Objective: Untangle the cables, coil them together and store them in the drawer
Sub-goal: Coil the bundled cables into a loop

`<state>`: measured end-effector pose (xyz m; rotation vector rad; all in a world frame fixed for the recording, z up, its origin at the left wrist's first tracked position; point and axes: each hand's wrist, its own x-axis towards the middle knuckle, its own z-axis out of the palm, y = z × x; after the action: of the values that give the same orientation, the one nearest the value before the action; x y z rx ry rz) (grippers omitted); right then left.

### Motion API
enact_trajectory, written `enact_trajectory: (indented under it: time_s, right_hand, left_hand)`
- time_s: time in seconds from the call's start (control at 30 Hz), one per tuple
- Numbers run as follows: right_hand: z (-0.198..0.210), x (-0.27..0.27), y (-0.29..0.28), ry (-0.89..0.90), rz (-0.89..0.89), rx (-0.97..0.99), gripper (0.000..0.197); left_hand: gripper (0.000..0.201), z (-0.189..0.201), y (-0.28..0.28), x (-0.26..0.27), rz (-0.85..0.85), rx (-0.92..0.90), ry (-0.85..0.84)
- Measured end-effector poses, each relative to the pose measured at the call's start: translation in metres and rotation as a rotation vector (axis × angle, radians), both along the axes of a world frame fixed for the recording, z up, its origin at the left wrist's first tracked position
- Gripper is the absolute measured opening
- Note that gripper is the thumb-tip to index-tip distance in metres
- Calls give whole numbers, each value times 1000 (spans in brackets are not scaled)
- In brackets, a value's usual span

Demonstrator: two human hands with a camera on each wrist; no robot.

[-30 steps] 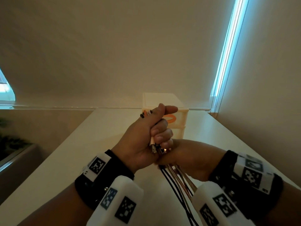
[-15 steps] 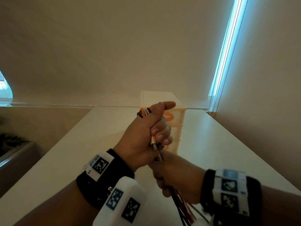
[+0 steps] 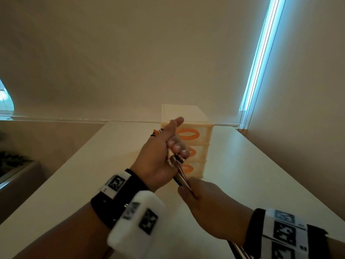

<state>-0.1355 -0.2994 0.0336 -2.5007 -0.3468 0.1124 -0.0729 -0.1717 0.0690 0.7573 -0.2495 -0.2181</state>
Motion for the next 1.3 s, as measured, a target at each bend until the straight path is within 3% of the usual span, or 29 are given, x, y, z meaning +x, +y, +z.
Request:
enact_trajectory:
  time_s: [0.1,0.2,0.27,0.33,0.37,0.4,0.43,0.53,0.63,0.7,0.77,0.83,0.93,1.03,1.2,1.3]
  right_hand:
    - [-2,-5,-2,-27,16,-4,32]
    - [-1,-3,-8,27,-35,15,23]
    - [7,2,-16,98,-49,142,20]
    - [19,9,-18,37,6,328,43]
    - [25,16,-18,21,37,490,49]
    - [32,22,-16,63,83,713,41]
    - [41,26,-10,93,138,881,29]
    - [53,30,8,95,190,948,16]
    - [41,33,19,221,82,1045,40]
    - [25,31,24,328,38,1042,34]
    - [12,23,25,396,-13,839,22]
    - [3,11,22,478,-48,685,26]
    - [2,1,18,375,-86,467,24]
    - [11,-12,12,284,-51,201,22]
    - [27,-34,-4,163,58,-139,23]
    - [43,-45,-15,49,84,-305,17]
  left_hand:
    - [56,13,14,3,-111,-155,115]
    - [54,25,23,-1,-289,-120,159]
    - [49,29,24,-9,-409,-80,131]
    - [45,28,19,-17,-508,-62,102]
    - [45,27,15,-20,-547,-49,99]
    - [44,25,10,-23,-579,-36,104]
    - [42,24,7,-24,-600,-26,111]
    - [31,25,4,-25,-629,-67,108]
    - [25,19,8,-19,-629,-164,98]
    - [24,13,9,-12,-483,-157,56]
    - [23,11,9,-6,-259,-105,-9]
    - [25,8,9,-1,-62,-32,-76]
    - [32,0,5,1,158,188,-255]
    - [22,-8,-1,0,365,512,-461]
    - [14,-22,2,5,479,887,-660]
    - [17,-28,13,15,446,1148,-804]
